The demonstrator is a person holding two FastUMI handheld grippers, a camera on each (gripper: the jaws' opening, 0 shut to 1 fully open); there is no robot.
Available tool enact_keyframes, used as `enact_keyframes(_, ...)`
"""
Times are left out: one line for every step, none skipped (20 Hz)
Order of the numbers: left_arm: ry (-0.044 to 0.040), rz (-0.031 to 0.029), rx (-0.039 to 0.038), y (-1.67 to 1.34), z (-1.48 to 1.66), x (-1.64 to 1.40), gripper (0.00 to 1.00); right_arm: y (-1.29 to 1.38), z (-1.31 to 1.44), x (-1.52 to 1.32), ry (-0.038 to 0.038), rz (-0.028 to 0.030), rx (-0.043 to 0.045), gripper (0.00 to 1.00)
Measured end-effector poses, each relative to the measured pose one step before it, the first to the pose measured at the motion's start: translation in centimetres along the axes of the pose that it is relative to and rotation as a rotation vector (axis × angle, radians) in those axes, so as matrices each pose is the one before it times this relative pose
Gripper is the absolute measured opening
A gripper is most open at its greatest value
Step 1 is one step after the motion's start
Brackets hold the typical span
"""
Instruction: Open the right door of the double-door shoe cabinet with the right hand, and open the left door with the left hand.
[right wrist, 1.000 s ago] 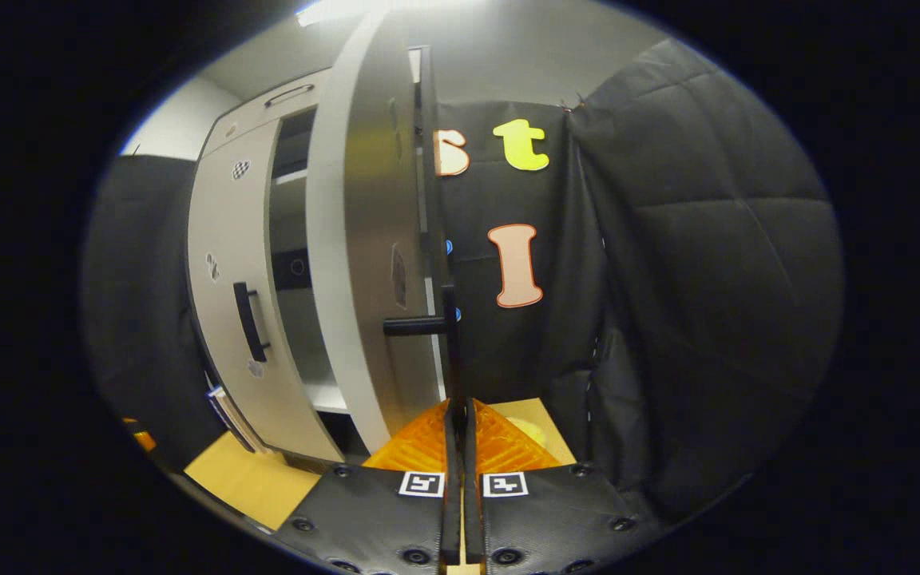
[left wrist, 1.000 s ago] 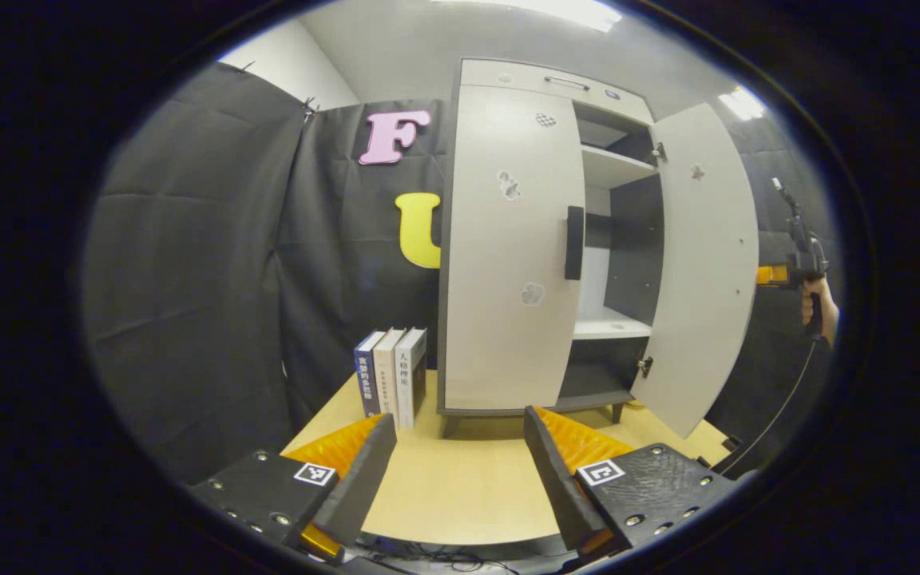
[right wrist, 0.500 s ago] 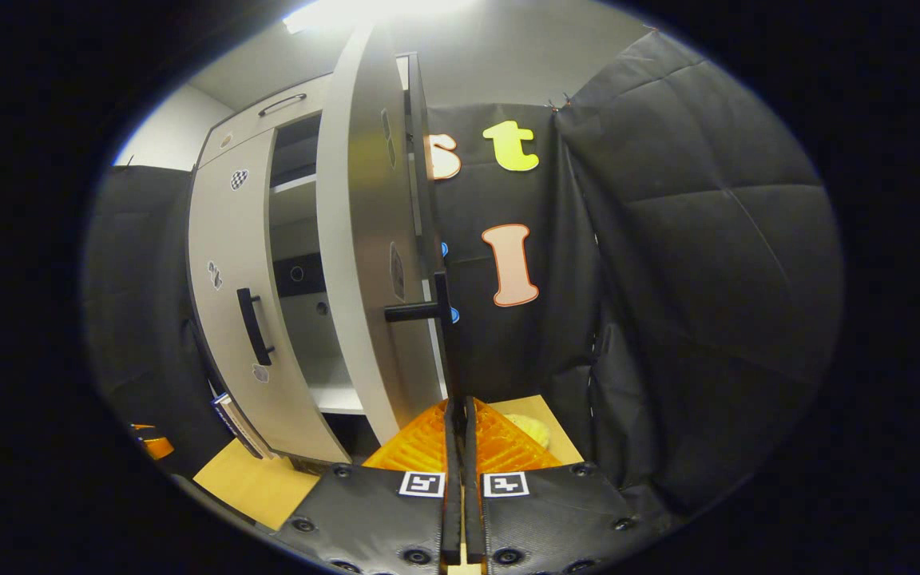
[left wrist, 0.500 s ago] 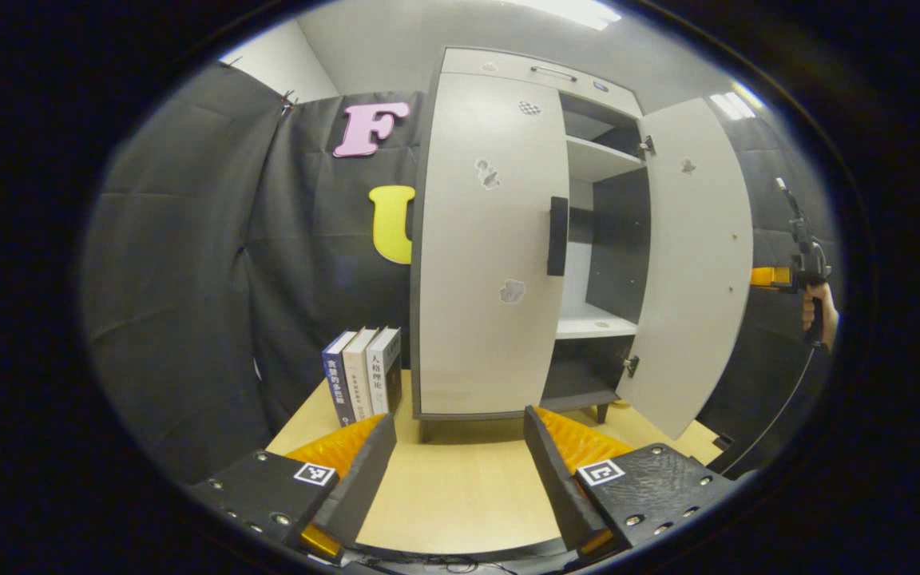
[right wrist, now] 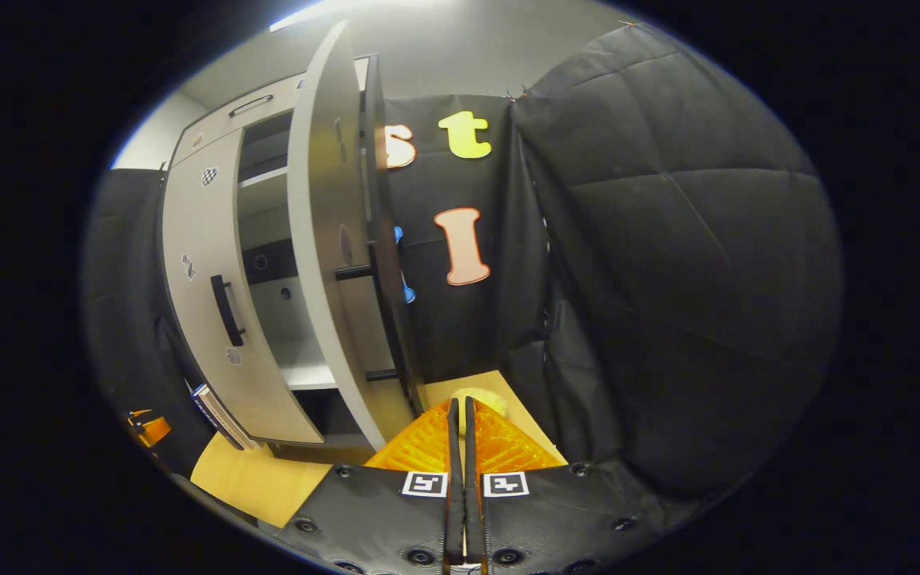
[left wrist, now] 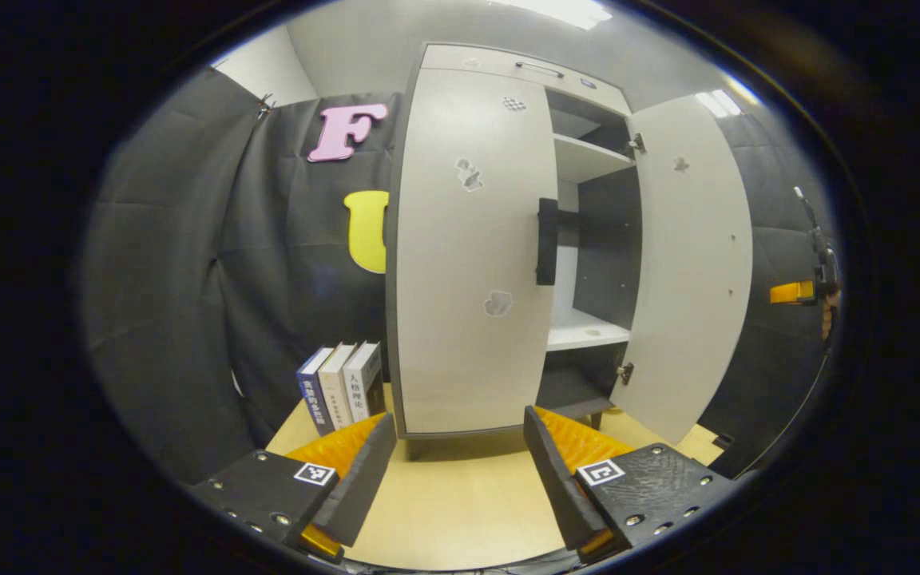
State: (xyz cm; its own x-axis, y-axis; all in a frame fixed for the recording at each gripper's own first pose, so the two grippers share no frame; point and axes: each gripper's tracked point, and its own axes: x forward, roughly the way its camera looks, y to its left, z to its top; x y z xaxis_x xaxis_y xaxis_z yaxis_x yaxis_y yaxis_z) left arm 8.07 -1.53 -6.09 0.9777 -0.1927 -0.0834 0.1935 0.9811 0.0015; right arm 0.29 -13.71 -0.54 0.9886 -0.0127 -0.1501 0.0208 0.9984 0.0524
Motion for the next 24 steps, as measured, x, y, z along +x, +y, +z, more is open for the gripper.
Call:
enact_keyframes(-0.00433, -0.014, 0.00276, -0.578, 0.407, 0.616, 0.91, -0.828, -0.045, -0.459, -0.00598, -0.02322, 0.00133, 0.0)
enact_keyframes(-0.0032, -0.0116, 0.00888, -0.569, 0.511, 0.64, 0.96, -0.859, 0.188, -0.388, -0.0123, -0.01982, -0.00584, 0.0)
enact_keyframes(-0.00357, -0.01047, 0.01189, -0.602, 0.436, 0.602, 0.96, -0.729, 0.371, -0.264, -0.01694, -0.01685, -0.00428, 0.02)
enact_keyframes(-0.00666, -0.01077, 0.01121, -0.756, 0.593, 0.742, 0.96, -0.647, 0.392, -0.065, -0.01555, -0.01238, 0.00382, 0.0)
enact_keyframes(-0.00947, -0.01218, 0.00917, -0.846, 0.683, 0.814, 0.96, -0.501, 0.284, 0.135, -0.01444, -0.00705, 0.00804, 0.02)
enact_keyframes(-0.01215, -0.01068, 0.00673, -0.769, 0.812, 0.779, 0.91, -0.615, 0.17, 0.285, -0.01297, -0.01259, 0.00569, 0.02)
enact_keyframes(-0.01323, -0.00875, 0.003, -0.834, 0.875, 0.85, 0.91, -0.797, 0.046, 0.529, -0.0084, -0.01291, 0.00284, 0.02)
enact_keyframes(-0.01433, -0.00583, -0.00151, -0.762, 0.894, 0.906, 0.91, -0.58, 0.108, 0.614, -0.00664, -0.00359, 0.00133, 0.02)
enact_keyframes(-0.00806, 0.00149, -0.0027, -0.563, 0.747, 1.03, 0.91, -0.403, 0.173, 0.89, -0.00281, -0.00484, 0.00409, 0.02)
enact_keyframes(-0.00127, 0.01164, -0.00294, -0.428, 0.727, 0.897, 0.91, -0.413, 0.037, 0.959, 0.00736, -0.00128, 0.00852, 0.02)
enact_keyframes(-0.01098, 0.00037, -0.0023, -0.638, 0.917, 0.853, 0.91, -0.265, -0.089, 0.78, 0.00454, 0.0051, 0.00753, 0.02)
enact_keyframes(-0.013, -0.00487, 0.00015, -0.717, 0.881, 0.896, 0.91, -0.163, 0.144, 0.853, -0.00759, 0.00349, 0.0025, 0.02)
enact_keyframes(-0.00658, -0.00257, 0.00542, -0.485, 0.648, 0.964, 0.96, -0.299, 0.184, 0.879, -0.00722, 0.00035, 0.00019, 0.02)
enact_keyframes(-0.00404, 0.00089, 0.01204, -0.434, 0.639, 0.977, 0.91, -0.204, -0.046, 0.886, -0.00023, 0.00336, -0.00107, 0.0)
enact_keyframes(-0.00602, 0.00602, 0.0151, -0.291, 0.672, 0.794, 0.91, -0.092, -0.258, 0.696, 0.00506, 0.00588, -0.00132, 0.07)
enact_keyframes(-0.00489, 0.00637, 0.01806, -0.183, 0.714, 0.842, 0.94, -0.31, -0.237, 0.786, 0.00619, -0.00287, -0.00229, 0.03)
enact_keyframes(-0.00512, 0.00446, 0.01608, -0.212, 0.494, 0.832, 0.91, -0.283, -0.298, 0.46, 0.00529, -0.0038, 0.00049, 0.02)
enact_keyframes(-0.00474, 0.0075, 0.01071, -0.19, 0.521, 0.829, 0.91, -0.254, -0.169, 0.531, 0.00518, 0.00264, 0.00358, 0.02)
enact_keyframes(-0.00434, 0.00401, 0.0055, -0.162, 0.448, 0.68, 0.91, -0.016, -0.459, 0.903, 0.01206, 0.00976, 0.00652, 0.03)
enact_keyframes(-0.00404, 0.0013, 0.00113, -0.235, 0.417, 0.773, 0.91, -0.391, -0.501, 0.297, 0.01395, -0.01266, -0.0035, 0.06)
enact_keyframes(-0.00336, 0.00077, 0.00003, -0.154, 0.361, 0.773, 0.91, -0.656, -0.386, 0.515, 0.00544, -0.01085, -0.0107, 0.08)
enact_keyframes(-0.0011, 0.0007, 0.0036, -0.129, 0.275, 0.76, 0.93, -0.308, -0.099, 0.293, 0.00202, -0.00629, -0.00671, 0.22)
enact_keyframes(-0.00259, 0.00532, 0.00757, -0.015, 0.326, 0.645, 0.93, 0.05, -0.191, 0.631, 0.00396, 0.00483, 0.00427, 0.22)
enact_keyframes(-0.00895, 0.00878, 0.00966, 0.077, 0.427, 0.594, 0.91, 0.204, -0.127, 0.124, 0.00886, 0.01458, 0.01822, 0.24)
